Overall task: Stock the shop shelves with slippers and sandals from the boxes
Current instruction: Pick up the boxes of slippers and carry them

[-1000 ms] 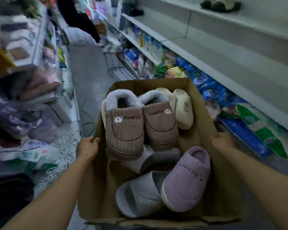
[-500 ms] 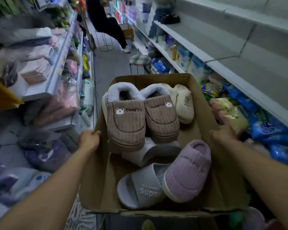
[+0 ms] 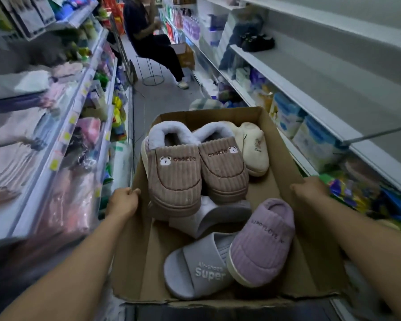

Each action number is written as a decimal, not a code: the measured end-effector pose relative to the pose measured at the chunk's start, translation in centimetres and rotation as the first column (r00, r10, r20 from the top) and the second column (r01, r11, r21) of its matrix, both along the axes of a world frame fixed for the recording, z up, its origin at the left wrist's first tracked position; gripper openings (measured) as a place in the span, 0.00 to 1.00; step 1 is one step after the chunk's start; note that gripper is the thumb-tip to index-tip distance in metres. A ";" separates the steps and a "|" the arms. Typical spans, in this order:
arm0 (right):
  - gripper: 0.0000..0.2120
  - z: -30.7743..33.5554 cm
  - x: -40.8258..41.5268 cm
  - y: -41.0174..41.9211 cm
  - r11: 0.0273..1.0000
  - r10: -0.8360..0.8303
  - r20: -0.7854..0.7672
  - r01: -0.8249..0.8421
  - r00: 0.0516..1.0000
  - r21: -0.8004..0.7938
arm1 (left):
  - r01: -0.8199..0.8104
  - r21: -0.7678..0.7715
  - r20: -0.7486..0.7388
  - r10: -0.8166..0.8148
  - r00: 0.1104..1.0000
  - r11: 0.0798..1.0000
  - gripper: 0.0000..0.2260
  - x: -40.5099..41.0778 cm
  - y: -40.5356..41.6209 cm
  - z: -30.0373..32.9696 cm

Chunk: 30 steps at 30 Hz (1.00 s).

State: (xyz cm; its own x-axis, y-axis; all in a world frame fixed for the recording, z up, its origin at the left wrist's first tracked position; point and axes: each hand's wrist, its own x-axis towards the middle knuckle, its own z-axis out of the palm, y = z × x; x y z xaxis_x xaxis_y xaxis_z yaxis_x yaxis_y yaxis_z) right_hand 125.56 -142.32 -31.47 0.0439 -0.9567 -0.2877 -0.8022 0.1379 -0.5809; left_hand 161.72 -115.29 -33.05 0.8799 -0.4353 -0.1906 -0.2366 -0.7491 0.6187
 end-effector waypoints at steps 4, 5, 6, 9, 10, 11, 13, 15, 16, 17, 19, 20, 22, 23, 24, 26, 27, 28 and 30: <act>0.14 0.4 8.2 -8.7 1.000 -0.020 -0.008 0.020 1.000 -0.001 | -0.020 0.011 -0.005 0.020 1.000 1.000 0.18 7.4 -8.0 0.3; 0.15 0.3 10.2 -10.7 1.000 -0.030 -0.007 0.030 1.000 0.001 | -0.026 0.018 -0.003 0.026 1.000 1.000 0.17 9.2 -9.7 0.3; 0.16 0.2 12.2 -12.7 0.999 -0.036 -0.008 0.036 0.999 0.008 | -0.028 0.027 -0.004 0.028 1.000 0.999 0.17 11.2 -11.6 0.2; 0.16 -0.1 18.5 -18.7 1.000 -0.010 -0.016 0.011 1.000 0.014 | -0.042 0.024 -0.008 0.042 0.999 0.999 0.17 17.2 -17.7 0.0; 0.15 -0.3 20.7 -20.7 1.000 -0.008 -0.017 0.008 1.000 0.013 | -0.047 0.021 -0.010 0.047 0.999 0.999 0.17 19.3 -19.8 -0.1; 0.16 -0.6 22.8 -22.8 1.000 -0.010 -0.023 0.010 1.000 0.013 | -0.045 0.023 -0.011 0.045 0.999 0.999 0.16 21.4 -22.0 -0.4; 0.17 -1.4 27.0 -26.4 1.000 -0.024 -0.043 0.025 0.999 0.018 | -0.031 0.014 -0.034 0.032 0.999 0.999 0.16 26.2 -26.2 -1.4; 0.17 -2.1 31.0 -30.2 0.998 -0.059 -0.044 0.060 0.997 0.031 | -0.023 0.017 -0.038 0.023 0.999 1.000 0.17 30.9 -30.6 -2.1; 0.16 -2.6 32.8 -32.1 0.997 -0.068 -0.051 0.070 0.996 0.042 | -0.009 0.033 -0.037 0.010 0.999 0.999 0.17 32.9 -32.6 -2.3; 0.16 -2.8 34.5 -34.1 0.996 -0.070 -0.060 0.073 0.996 0.046 | 0.006 0.056 -0.035 -0.005 0.999 0.998 0.17 34.7 -34.6 -2.4; 0.14 -2.8 37.6 -37.4 0.996 -0.058 -0.076 0.063 0.995 0.062 | 0.016 0.063 -0.036 -0.014 0.999 0.998 0.16 37.3 -38.2 -2.1; 0.12 -2.9 39.1 -39.2 0.996 -0.054 -0.081 0.060 0.995 0.070 | 0.012 0.062 -0.048 -0.009 0.999 0.998 0.15 38.6 -40.0 -2.2; 0.11 -3.2 41.8 -42.9 0.996 -0.043 -0.089 0.049 0.995 0.069 | 0.004 0.060 -0.064 0.000 0.998 0.998 0.16 41.2 -43.7 -2.8; 0.11 -3.5 43.1 -44.8 0.997 -0.038 -0.095 0.044 0.995 0.064 | -0.001 0.063 -0.069 0.005 0.998 0.998 0.16 42.5 -45.6 -3.1; 0.11 -3.8 44.4 -46.8 0.997 -0.034 -0.103 0.041 0.994 0.058 | -0.007 0.070 -0.068 0.012 0.998 0.998 0.16 43.7 -47.6 -3.4; 0.13 -4.8 46.9 -50.8 0.998 -0.025 -0.116 0.031 0.993 0.046 | 0.004 0.086 -0.045 0.000 0.999 0.996 0.15 46.0 -51.4 -4.3; 0.13 -5.4 48.1 -52.8 0.999 -0.021 -0.121 0.027 0.992 0.044 | 0.003 0.092 -0.046 0.001 0.999 0.996 0.15 47.1 -53.3 -4.7; 0.14 -5.9 49.3 -54.7 0.999 -0.024 -0.123 0.029 0.992 0.040 | -0.007 0.091 -0.052 0.011 0.999 0.996 0.15 48.0 -55.3 -5.2; 0.14 -7.2 51.6 -58.3 0.999 -0.036 -0.130 0.040 0.991 0.031 | -0.015 0.076 -0.071 0.021 0.997 0.997 0.15 50.1 -59.0 -6.6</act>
State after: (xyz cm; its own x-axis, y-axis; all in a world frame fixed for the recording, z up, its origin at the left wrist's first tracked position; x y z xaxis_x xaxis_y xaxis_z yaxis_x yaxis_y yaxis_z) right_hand 177.20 -200.65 -38.70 -0.0317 -0.9467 -0.3204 -0.8640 0.1871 -0.4675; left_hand 211.84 -174.25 -39.68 0.8704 -0.4016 -0.2849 -0.1799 -0.7980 0.5751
